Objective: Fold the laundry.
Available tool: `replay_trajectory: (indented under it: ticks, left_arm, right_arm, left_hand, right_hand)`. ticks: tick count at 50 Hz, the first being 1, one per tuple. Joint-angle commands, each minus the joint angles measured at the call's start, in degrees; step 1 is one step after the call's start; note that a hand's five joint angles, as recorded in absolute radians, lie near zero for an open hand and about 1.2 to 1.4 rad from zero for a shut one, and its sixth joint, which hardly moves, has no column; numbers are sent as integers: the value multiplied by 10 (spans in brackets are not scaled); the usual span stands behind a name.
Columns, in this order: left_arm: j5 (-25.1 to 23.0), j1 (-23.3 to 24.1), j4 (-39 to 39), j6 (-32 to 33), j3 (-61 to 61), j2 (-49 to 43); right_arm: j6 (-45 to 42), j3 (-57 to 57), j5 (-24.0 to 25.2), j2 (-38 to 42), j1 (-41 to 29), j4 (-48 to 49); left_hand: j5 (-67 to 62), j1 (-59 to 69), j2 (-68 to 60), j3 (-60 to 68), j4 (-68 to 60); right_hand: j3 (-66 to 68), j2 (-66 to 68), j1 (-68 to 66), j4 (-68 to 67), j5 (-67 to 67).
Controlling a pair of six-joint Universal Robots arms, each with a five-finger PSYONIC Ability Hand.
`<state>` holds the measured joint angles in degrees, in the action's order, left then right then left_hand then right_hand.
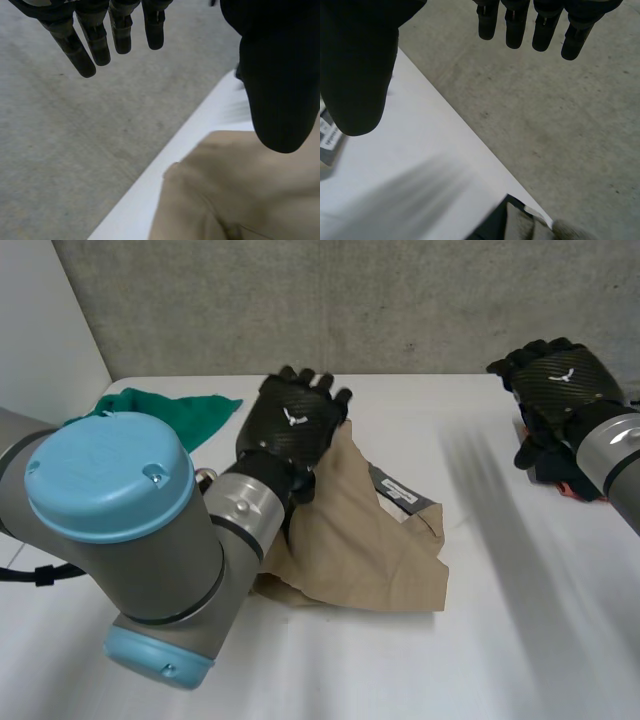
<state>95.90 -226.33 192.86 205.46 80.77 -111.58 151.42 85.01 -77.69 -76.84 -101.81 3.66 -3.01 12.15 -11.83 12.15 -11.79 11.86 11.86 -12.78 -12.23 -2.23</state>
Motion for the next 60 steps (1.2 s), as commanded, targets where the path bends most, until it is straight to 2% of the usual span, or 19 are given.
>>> replay_trajectory:
  ticks: [1, 7, 12, 15, 20, 22, 25, 26, 27, 28, 33, 40, 44, 50, 52, 54, 55, 56, 60]
  left_arm:
    - [-65, 11, -72, -8, 21, -4]
    - [-85, 23, -118, -14, 32, -32]
    - [-80, 23, -120, -3, 23, -72]
    - [-75, 22, -118, 11, 2, -112]
    - [-56, 28, -112, 21, -14, -146]
    - [-40, 32, -100, 20, -21, -155]
    - [-12, 34, -76, 19, -25, -157]
    - [3, 34, -63, 15, -22, -150]
    - [9, 33, -55, 13, -20, -144]
    - [17, 32, -47, 10, -18, -136]
    - [43, 16, -1, -37, 11, -55]
    - [34, -33, 23, -118, 44, 43]
    - [8, -75, 18, -166, 52, 70]
    - [-60, -135, -28, -189, 62, 53]
    - [-78, -149, -49, -183, 63, 31]
    - [-82, -160, -58, -175, 64, 16]
    - [-81, -167, -63, -172, 63, 8]
    - [-77, -183, -72, -167, 61, -2]
    - [-71, -218, -90, -165, 64, -13]
  right_arm:
    - [2, -27, 52, 26, -4, -46]
    - [5, -86, 126, 106, 3, -166]
    - [13, -126, 134, 169, -4, -214]
    - [33, -152, 132, 218, -16, -214]
    - [53, -172, 125, 262, -29, -207]
    - [62, -179, 115, 276, -34, -195]
    - [69, -184, 100, 290, -42, -173]
    - [71, -186, 92, 294, -45, -164]
    - [71, -186, 89, 294, -46, -162]
    - [72, -185, 85, 294, -47, -160]
    - [71, -167, 71, 261, -42, -159]
    - [59, -137, 74, 181, 0, -179]
    - [25, -111, 85, 129, 25, -234]
    - [-122, -62, 110, 103, 33, -410]
    - [-162, -53, 112, 101, 32, -433]
    - [-158, -52, 110, 103, 30, -415]
    - [-150, -52, 109, 104, 29, -402]
    - [-128, -52, 107, 102, 24, -373]
    - [-67, -68, 99, 98, 14, -299]
  left_hand:
    - [30, -21, 18, -21, 18]
    - [30, -21, 18, -21, 18]
    - [30, -21, 18, -21, 18]
    - [-56, 65, -68, 65, -68]
    - [-86, 95, -98, 95, -98]
    - [-175, 184, -187, 184, -187]
    - [-420, 429, -432, 429, -433]
    - [-588, 596, -599, 596, -600]
    - [-654, 663, -666, 663, -666]
    - [-670, 678, -682, 678, -682]
    - [-670, 679, -682, 679, -682]
    - [-670, 679, -682, 679, -682]
    - [-670, 679, -682, 679, -682]
    - [-670, 679, -682, 679, -682]
    - [-670, 679, -682, 679, -682]
    - [-670, 679, -682, 679, -682]
    - [-670, 679, -682, 679, -682]
    - [-670, 679, -682, 679, -682]
    - [-670, 679, -682, 679, -682]
  right_hand:
    - [-19, -19, 28, 22, 22]
    - [-19, -19, 28, 22, 22]
    - [-8, -8, 18, 12, 12]
    - [27, 27, -17, -23, -23]
    - [86, 86, -76, -82, -82]
    - [128, 128, -118, -124, -124]
    - [310, 310, -301, -307, -307]
    - [551, 551, -542, -547, -547]
    - [670, 670, -661, -666, -666]
    - [681, 681, -672, -678, -678]
    - [681, 681, -672, -678, -678]
    - [681, 681, -672, -678, -678]
    - [681, 681, -672, -678, -678]
    - [681, 681, -672, -678, -678]
    - [681, 681, -672, -678, -678]
    - [681, 681, -672, -678, -678]
    - [663, 663, -654, -659, -659]
    - [331, 331, -322, -328, -328]
    - [180, 180, -171, -177, -177]
